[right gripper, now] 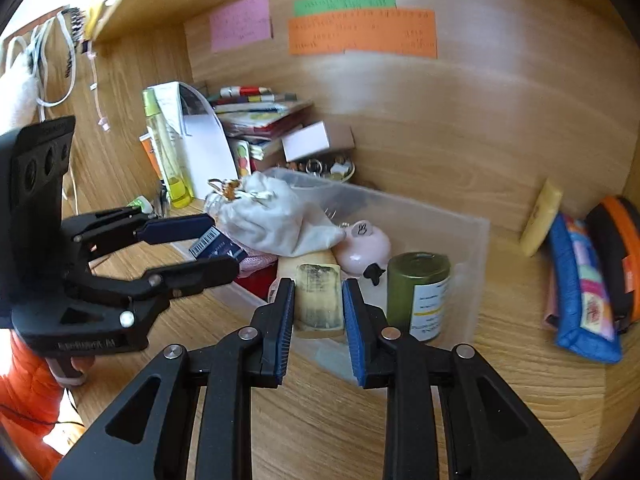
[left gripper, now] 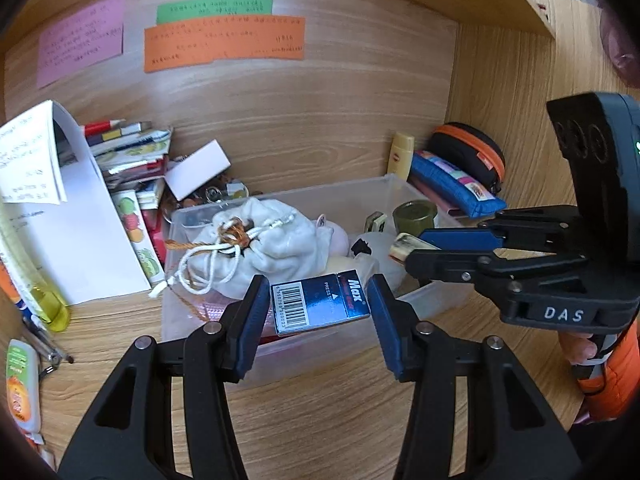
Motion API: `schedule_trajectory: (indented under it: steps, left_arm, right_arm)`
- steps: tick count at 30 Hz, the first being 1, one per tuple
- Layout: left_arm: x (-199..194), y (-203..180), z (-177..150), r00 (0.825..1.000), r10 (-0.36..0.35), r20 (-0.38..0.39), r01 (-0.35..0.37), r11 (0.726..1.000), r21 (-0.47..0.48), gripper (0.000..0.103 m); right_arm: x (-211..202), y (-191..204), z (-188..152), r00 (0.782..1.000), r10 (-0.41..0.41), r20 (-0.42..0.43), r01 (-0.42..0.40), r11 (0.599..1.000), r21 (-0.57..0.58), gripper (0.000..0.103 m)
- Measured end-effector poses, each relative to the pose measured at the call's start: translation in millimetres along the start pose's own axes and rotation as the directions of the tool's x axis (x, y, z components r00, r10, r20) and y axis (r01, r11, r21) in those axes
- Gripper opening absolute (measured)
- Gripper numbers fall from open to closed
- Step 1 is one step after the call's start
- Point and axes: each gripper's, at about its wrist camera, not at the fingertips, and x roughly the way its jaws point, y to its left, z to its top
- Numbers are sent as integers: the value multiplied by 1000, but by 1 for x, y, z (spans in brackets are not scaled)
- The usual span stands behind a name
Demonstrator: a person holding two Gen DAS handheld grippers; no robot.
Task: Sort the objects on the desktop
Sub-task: 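Carry the card pack and eraser into the clear box and open both tools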
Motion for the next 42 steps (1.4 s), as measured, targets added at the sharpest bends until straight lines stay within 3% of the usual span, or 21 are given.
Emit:
schedule_trajectory:
  steps: [14,18,22,32,37,42]
  left_arm:
    - [11,11,-5,1000,-7,-22,6,1000,-19,50]
    - [9,11,-5,1000,3,-9,-3,1000,-16,56]
    - [3,11,-6,1000,25,19,-25,1000,-15,67]
    - [-6,17,-10,998,45,46,-44,998,-41,77]
    - [-15,19,-12,996,61,64,-58,997,-50,84]
    - [-28,16,-15,993,90,82,-86,995,-47,94]
  right_arm:
    - [13,-7,-3,999,-24,-21,24,1000,8,22]
    - [13,-5,-3,999,-41,-21,41,999,-7,23]
    - [12,-2,-5,999,-50,-10,50,998,-23,36]
    - [-5,1,-4,997,-62,42,64,998,-26,41]
    - [-18,3,-5,992,-112,65,113,994,-11,59]
    - [-29,10,-12,985,-156,76,159,987,-26,64]
